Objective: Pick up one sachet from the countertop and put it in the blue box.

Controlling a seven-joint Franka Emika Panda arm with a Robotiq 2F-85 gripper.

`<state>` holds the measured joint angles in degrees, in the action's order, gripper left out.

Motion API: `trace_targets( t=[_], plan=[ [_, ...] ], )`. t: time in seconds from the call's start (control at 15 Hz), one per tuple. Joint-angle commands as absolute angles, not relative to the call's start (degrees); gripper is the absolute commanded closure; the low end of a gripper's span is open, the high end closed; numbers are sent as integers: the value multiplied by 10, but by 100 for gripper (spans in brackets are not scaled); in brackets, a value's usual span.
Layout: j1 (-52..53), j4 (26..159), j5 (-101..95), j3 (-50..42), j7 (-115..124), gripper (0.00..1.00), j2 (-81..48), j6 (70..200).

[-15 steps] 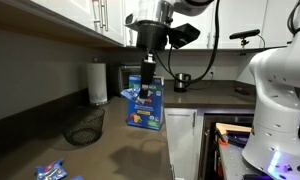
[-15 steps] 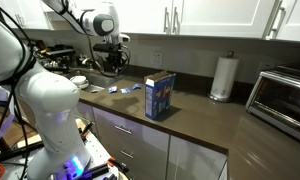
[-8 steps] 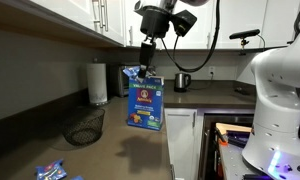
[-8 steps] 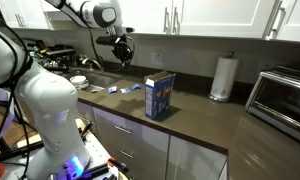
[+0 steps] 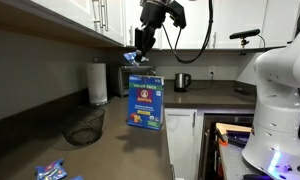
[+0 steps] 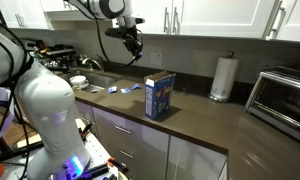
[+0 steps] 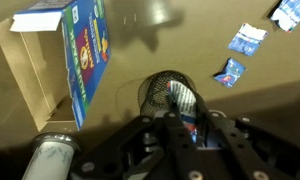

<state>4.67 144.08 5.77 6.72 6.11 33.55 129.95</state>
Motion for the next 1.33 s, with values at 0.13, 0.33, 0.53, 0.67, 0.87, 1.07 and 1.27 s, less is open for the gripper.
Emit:
trace_targets(
  t=[0.13,0.33,0.53,0.67,0.87,1.07,1.27],
  plan=[
    [9,1426,59,32,94,93,338,1285],
    [-14,1430,64,7,102,93,337,1289],
    [-34,1437,67,-10,112,93,336,1292],
    [-46,1436,68,-20,116,93,330,1288],
    [-57,1424,63,-23,127,93,312,1261],
    [-62,1417,59,-17,143,93,295,1245],
    [-66,1410,49,-7,167,93,273,1245]
  ],
)
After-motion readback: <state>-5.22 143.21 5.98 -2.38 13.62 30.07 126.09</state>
